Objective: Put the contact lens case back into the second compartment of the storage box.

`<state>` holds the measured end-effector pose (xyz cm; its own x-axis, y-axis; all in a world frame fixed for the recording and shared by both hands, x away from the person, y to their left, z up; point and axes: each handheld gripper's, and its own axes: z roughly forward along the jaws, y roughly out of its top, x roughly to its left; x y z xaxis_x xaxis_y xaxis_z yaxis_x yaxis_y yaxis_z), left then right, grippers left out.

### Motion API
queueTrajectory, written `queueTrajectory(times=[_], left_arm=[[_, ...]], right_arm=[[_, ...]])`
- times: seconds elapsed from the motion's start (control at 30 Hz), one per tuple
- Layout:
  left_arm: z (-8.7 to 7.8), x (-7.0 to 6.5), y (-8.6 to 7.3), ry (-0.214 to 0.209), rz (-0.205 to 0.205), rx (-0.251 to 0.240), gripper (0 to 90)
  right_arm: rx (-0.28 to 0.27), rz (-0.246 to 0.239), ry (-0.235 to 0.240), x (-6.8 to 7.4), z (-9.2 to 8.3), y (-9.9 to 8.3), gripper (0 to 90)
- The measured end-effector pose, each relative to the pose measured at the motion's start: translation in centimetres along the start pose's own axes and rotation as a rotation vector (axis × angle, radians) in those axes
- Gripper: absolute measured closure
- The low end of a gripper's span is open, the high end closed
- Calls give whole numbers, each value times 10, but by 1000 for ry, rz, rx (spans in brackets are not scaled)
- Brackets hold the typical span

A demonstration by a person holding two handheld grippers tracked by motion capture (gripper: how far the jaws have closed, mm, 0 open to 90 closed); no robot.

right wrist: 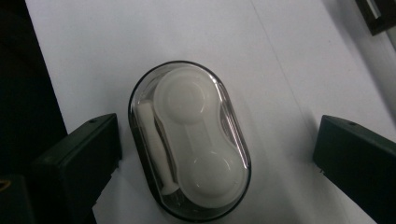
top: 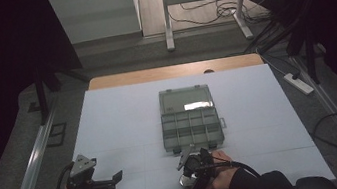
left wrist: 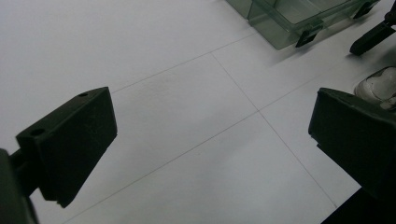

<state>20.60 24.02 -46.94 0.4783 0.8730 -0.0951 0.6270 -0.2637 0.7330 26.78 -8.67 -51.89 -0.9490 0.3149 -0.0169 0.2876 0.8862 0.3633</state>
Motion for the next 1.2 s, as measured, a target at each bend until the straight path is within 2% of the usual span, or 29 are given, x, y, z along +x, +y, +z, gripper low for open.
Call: queueTrajectory(times=[0.1,0.17,0.37,0.4,0.43,0.73,0.83,0.93,1.2], left_arm=[[0,0,0,-1,-1,0,10],[0,0,0,0,-1,0,10],[0,0,0,0,-1,1,10],[0,0,0,1,-1,1,10],[0,0,0,1,0,0,10],[0,0,0,1,1,0,10],[0,0,0,1,-1,0,10],[0,0,0,1,-2,0,10],[0,0,0,3,-2,2,10]], right_arm=[[-10,-14,7,0,-1,0,57],[-20,-33,15,1,-3,-1,114],[-53,-75,41,3,-9,-1,403],[-54,-79,44,3,-10,-1,473],[-55,-78,46,3,-11,-1,487],[-55,-58,57,1,-12,0,492],[-68,-52,72,0,-13,1,492],[-83,-54,67,0,-16,3,492],[-146,15,67,-10,-29,5,492]])
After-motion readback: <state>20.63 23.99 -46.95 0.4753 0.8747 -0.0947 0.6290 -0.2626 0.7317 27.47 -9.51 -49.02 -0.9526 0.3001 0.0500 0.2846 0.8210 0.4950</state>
